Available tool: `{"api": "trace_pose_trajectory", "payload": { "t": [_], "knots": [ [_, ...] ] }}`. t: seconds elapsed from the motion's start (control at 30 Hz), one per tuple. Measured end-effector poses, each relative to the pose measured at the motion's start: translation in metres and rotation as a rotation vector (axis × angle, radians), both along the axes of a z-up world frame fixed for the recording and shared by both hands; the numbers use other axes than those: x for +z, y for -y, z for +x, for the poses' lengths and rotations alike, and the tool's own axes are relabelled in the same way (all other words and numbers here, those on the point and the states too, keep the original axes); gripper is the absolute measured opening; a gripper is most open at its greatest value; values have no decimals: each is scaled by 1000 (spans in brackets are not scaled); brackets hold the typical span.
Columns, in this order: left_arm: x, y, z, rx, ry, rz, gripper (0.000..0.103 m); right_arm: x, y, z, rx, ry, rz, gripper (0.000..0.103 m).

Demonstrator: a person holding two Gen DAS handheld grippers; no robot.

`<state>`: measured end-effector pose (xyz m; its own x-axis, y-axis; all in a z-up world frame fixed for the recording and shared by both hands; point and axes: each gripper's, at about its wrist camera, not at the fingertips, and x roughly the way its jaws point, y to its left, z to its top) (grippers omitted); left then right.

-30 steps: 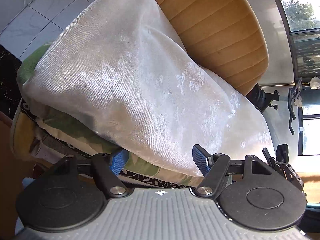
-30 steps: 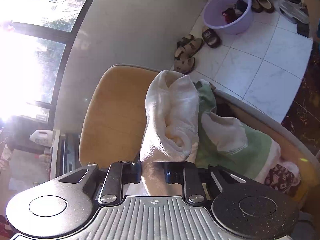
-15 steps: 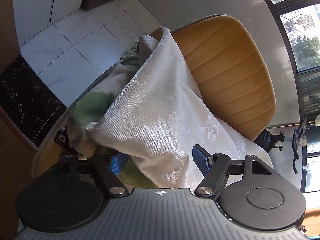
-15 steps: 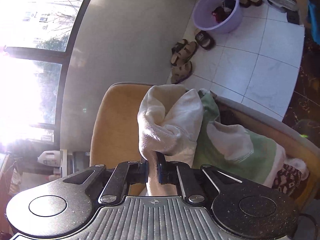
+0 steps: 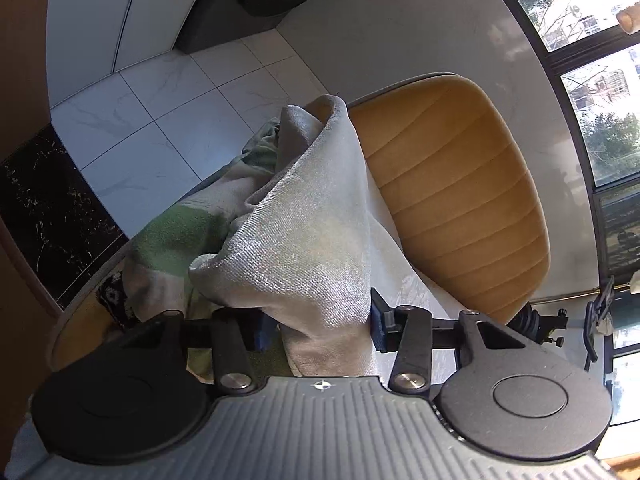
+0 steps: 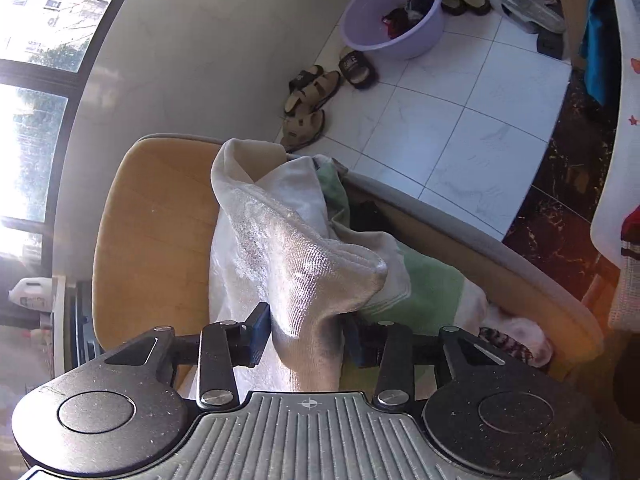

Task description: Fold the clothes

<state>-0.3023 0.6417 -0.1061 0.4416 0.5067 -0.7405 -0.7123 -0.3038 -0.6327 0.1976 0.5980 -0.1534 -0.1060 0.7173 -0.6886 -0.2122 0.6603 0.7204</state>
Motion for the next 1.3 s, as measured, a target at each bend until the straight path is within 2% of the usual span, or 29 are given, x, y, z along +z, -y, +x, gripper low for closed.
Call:
{"api": "trace_pose_trajectory", "payload": {
  "t": [0.07, 0.13, 0.17, 0.2, 0.23, 0.27, 0.3, 0.37, 0.47, 0.57, 0.73, 0.83, 0.97, 1.07, 1.13, 1.2, 1.23, 1.3],
  "knots": [
    [-6, -3, 1, 3, 5, -25, 58, -9, 0, 0, -21, -21, 7, 47],
    [-14, -8, 6, -6, -28, -48, 58, -17, -3, 1, -41, -45, 20, 49],
    [-16, -9, 9, -15, -50, -54, 56, -20, -6, 2, -41, -55, 20, 52],
    [-14, -10, 12, -26, -78, -42, 41, -15, -10, 3, -38, -54, 30, 53],
    [-12, -11, 14, -37, -104, -30, 34, -8, -14, 3, -34, -48, 44, 51],
    [-7, -12, 16, -49, -111, -18, 28, -1, -17, 4, -30, -42, 58, 41],
    [2, -12, 17, -50, -111, -1, 26, 6, -21, 5, -26, -37, 71, 23],
    [21, -13, 19, -52, -109, 34, 24, 21, -29, 7, -18, -26, 99, 18],
    [58, -19, 20, -45, -90, 136, 24, 43, -40, 9, -6, -9, 141, 13],
    [88, -41, 23, -42, -55, 200, 24, 64, -51, 11, 6, 8, 183, 13],
    [113, -88, 22, 5, -20, 250, 24, 100, -70, 15, 26, 36, 252, 12],
    [129, -103, 19, 15, 3, 306, 24, 125, -89, 19, 39, 61, 300, 12],
    [147, -106, 9, 17, 53, 392, 24, 153, -100, 20, 52, 85, 378, 12],
    [150, -100, 3, -7, 83, 433, 24, 159, -91, 23, 55, 87, 426, 12],
    [140, -91, 1, -29, 88, 416, 24, 156, -81, 23, 62, 92, 425, 12],
    [115, -80, -4, -37, 84, 346, 25, 145, -68, 21, 66, 87, 394, 12],
    [102, -75, -7, -40, 82, 309, 25, 135, -61, 19, 66, 80, 366, 12],
    [66, -63, -14, -28, 71, 184, 25, 110, -46, 12, 67, 66, 289, 12]
  ]
}}
